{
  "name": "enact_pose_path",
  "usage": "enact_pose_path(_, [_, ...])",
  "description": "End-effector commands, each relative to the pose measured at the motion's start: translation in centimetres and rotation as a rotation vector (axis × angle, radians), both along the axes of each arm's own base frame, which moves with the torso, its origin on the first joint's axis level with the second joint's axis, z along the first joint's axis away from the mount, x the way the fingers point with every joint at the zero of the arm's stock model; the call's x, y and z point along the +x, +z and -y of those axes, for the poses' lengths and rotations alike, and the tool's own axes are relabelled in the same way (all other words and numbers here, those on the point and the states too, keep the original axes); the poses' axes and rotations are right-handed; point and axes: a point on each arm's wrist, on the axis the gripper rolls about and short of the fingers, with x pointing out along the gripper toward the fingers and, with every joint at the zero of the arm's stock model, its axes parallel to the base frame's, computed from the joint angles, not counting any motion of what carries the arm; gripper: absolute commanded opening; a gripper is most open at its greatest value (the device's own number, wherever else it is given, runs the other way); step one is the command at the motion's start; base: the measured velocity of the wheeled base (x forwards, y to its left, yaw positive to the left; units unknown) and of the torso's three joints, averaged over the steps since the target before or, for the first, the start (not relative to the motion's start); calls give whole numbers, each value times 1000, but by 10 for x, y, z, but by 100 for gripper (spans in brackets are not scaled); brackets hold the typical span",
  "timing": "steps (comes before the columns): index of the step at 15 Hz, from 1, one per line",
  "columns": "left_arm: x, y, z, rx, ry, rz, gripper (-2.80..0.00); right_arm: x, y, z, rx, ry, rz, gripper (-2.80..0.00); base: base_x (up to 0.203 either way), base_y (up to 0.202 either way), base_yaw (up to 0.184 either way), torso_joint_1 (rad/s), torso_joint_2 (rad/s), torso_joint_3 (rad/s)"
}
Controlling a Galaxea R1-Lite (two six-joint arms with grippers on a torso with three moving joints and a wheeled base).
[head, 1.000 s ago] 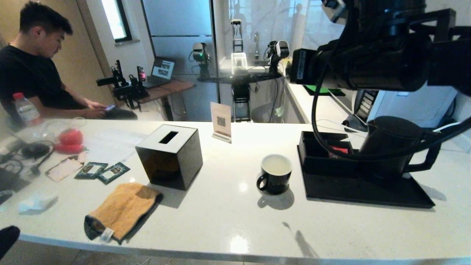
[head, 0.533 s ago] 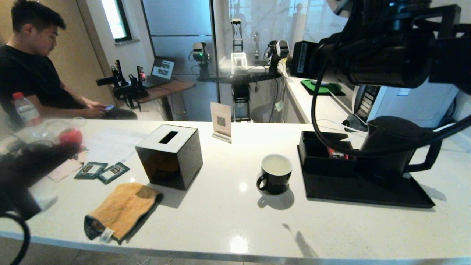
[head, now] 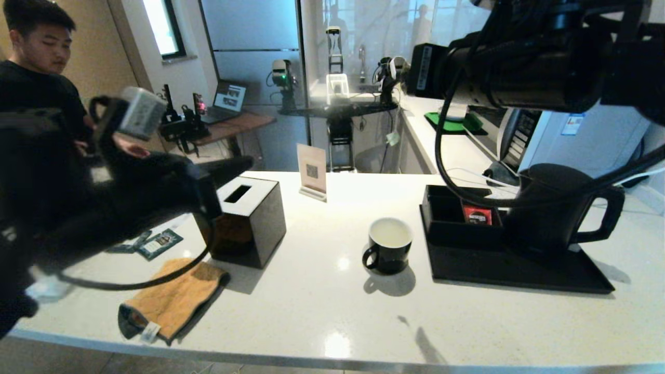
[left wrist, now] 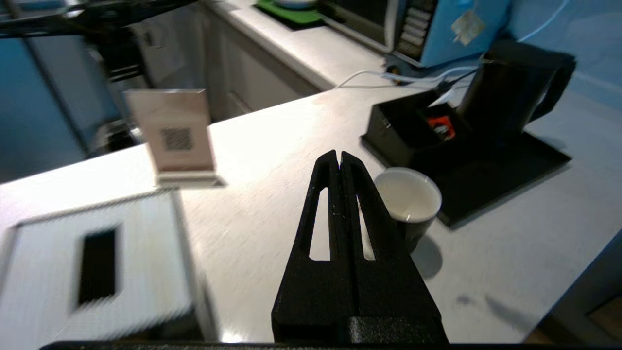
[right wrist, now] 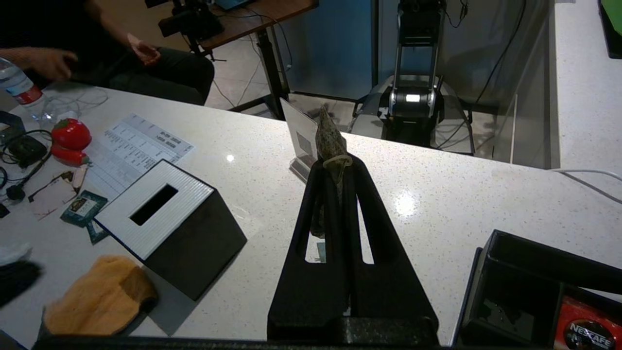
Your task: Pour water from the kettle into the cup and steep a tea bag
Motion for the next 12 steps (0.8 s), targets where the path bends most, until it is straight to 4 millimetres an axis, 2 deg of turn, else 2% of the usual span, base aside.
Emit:
enact_pose_path(1, [43, -27, 31, -13, -51, -58, -280, 0, 1, -2, 2, 3, 3, -280, 0, 0, 0, 0, 0, 0])
enact_pose_path(4, [69, -35, 57, -81, -118, -45, -280, -3, 2, -4, 4, 14, 5, -280, 0, 0, 0, 0, 0, 0])
enact_pose_path(6, [79, -41, 70, -93, -151, -38, -280, -6, 3, -7, 5, 26, 6, -280, 0, 0, 0, 0, 0, 0])
enact_pose_path(9, [79, -40, 90, -135, -204, -37, -280, -15, 3, -17, 6, 65, 7, -280, 0, 0, 0, 0, 0, 0])
enact_pose_path(12, [77, -40, 101, -158, -237, -42, -280, -20, 2, -24, 5, 90, 6, -280, 0, 0, 0, 0, 0, 0])
